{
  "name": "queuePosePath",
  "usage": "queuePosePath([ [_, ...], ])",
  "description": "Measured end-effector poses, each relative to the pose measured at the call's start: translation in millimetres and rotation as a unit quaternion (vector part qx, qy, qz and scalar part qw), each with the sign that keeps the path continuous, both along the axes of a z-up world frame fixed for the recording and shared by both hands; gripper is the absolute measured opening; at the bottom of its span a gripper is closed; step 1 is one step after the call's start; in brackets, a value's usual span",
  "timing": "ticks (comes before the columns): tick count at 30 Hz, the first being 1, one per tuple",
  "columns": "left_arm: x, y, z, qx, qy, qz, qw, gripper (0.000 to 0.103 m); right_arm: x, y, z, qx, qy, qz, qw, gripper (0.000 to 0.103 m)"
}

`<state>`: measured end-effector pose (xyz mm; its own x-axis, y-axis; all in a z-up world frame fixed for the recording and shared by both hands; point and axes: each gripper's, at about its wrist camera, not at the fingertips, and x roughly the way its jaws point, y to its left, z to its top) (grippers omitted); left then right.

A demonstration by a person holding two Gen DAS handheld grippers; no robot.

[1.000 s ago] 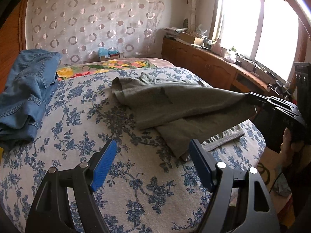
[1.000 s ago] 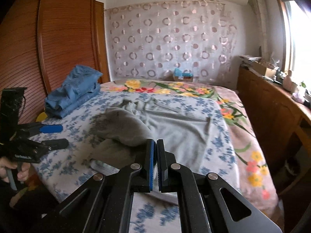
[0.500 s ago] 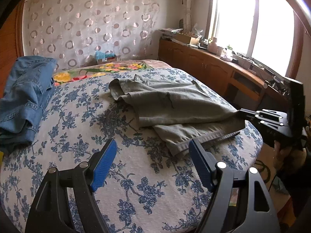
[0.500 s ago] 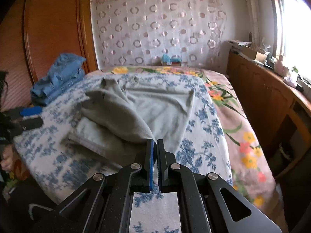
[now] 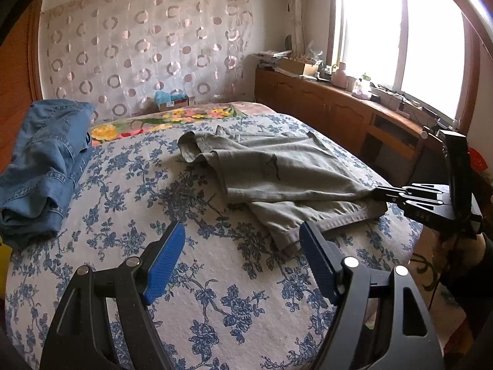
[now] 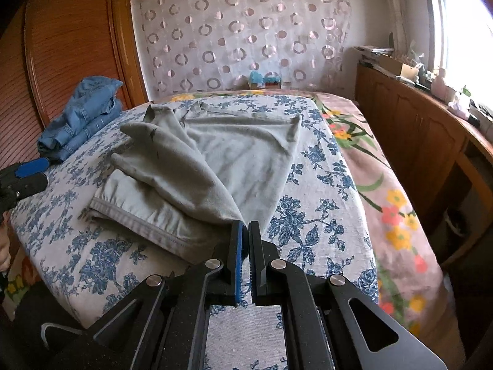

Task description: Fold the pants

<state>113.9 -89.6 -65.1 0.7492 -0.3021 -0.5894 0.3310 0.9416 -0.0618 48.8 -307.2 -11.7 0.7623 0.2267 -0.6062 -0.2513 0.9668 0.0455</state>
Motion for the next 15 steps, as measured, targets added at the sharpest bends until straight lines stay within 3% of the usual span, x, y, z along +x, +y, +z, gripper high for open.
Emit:
queuePosePath([
  [5,-2.2,4.5,7.2,-0.006,-0.008,0.005,0.9999,0.077,-10.5,-3.1,3.9,0.011,-0.018,-0.002,1.0,0.012],
  [7,-2.9,5.1,10.5,-0.006,-0.01,0.006,0.9999,0.077,-16.3,-4.3,9.2,0.022,-0.025,0.005,0.999,0.024],
  [10,-3.2,6.7,14.8,-0.004,-0.013,0.004,0.9999,0.077,-25.2,-2.0,16.4,0.024,-0.039,0.012,0.999,0.033],
  [15,-3.0,15.0,22.5,-0.002,-0.018,0.013,0.9997,0.077,-23.6,15.8,19.0,0.023,-0.04,0.039,0.998,0.035],
])
